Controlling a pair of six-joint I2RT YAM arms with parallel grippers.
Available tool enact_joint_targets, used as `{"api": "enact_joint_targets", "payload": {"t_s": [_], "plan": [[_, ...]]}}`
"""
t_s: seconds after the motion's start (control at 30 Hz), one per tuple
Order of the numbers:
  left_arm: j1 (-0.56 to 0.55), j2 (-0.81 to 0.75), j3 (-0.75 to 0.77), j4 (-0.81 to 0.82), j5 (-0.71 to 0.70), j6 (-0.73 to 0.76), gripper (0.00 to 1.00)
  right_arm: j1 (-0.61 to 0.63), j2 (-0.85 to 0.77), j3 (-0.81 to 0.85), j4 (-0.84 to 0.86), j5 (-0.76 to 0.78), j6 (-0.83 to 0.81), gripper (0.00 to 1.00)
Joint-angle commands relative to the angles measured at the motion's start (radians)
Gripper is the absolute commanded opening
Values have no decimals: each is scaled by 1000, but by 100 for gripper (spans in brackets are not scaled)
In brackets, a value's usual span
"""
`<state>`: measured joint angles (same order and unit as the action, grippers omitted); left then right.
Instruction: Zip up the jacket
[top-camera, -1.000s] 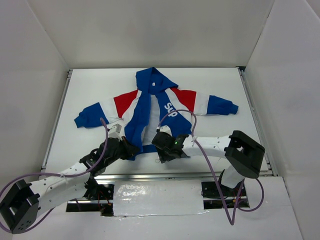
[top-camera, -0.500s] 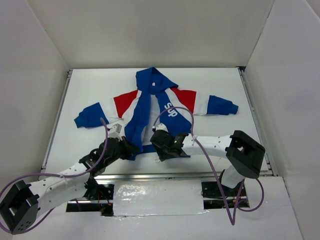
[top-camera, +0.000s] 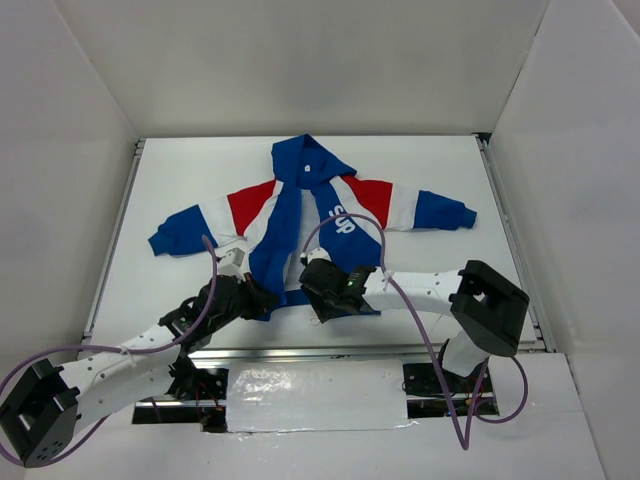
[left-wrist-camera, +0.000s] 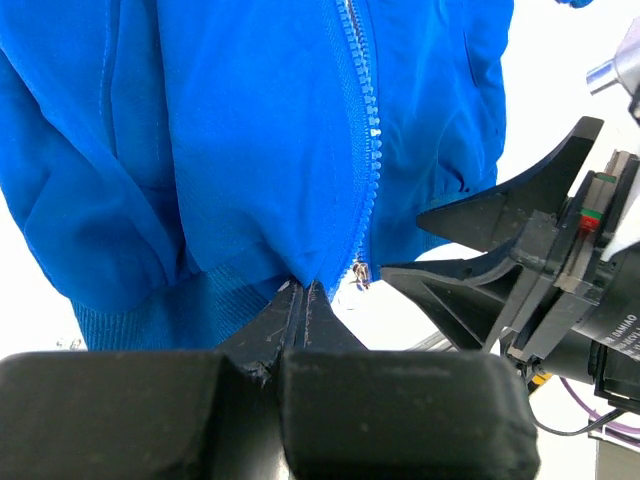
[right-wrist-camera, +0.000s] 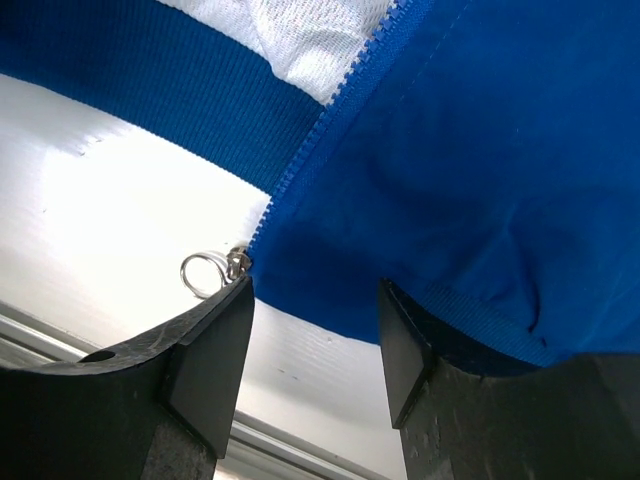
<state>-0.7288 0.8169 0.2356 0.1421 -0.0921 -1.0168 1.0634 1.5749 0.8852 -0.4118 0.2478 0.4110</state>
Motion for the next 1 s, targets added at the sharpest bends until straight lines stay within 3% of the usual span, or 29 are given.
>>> {"api": "enact_joint_targets", "payload": {"t_s": [0.0,0.97], "plan": [[5,5,5,33,14,30,0,7,23,41,28,27,-1,59],[5,27,1,48,23,34,0,50,122,35,22,28,114,52]]}}
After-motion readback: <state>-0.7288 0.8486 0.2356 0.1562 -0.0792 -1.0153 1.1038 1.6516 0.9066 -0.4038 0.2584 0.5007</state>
